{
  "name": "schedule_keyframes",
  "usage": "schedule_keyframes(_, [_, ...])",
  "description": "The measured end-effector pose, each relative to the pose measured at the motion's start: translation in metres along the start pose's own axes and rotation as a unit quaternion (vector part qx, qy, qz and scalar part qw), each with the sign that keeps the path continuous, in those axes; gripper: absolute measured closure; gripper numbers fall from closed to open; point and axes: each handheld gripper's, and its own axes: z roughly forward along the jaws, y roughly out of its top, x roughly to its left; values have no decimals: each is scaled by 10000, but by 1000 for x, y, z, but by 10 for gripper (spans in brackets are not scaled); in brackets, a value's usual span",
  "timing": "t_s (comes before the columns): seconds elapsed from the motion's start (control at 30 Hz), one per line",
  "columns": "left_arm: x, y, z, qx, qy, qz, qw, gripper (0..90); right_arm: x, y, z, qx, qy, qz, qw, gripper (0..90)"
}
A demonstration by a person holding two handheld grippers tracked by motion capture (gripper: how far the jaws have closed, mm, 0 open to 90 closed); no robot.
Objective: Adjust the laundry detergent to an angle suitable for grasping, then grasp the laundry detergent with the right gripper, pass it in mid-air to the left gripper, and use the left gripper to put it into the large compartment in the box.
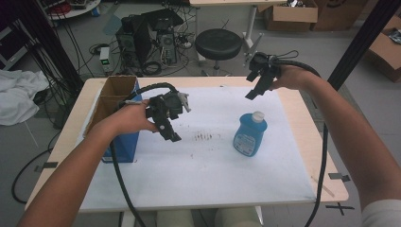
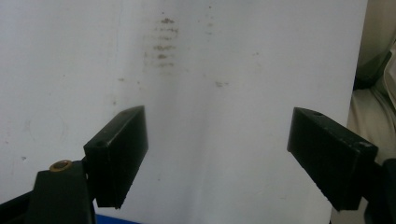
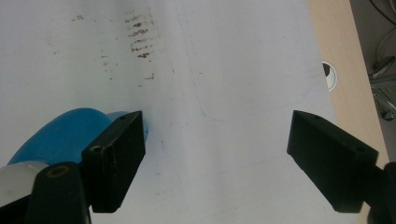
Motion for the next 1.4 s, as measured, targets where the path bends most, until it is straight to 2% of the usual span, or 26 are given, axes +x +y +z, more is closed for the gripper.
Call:
schedule_keyframes(0.33, [2,1,1,16,12,-16,10000,208,-3,-5,-4,-23,-83,83,9999,189])
schedule_keyframes(0.53, [2,3,-1,-5,-6,-11,10000,208,-2,-5,-5,-49,-23,9,10000,194])
schedule_keyframes(0.8, [6,2,-1,-22,-23,-21,10000,207,-5,-7,-10,-79,-94,106,9999,184])
schedule_keyframes(1.2, [2,4,1,-46,28,-12,10000,208,1,-9,-14,-47,-132,87,9999,181])
schedule_keyframes(1.4, [-2,-1,-4,-58,87,-71,9999,209,4,-5,-16,-44,-154,38,9999,183])
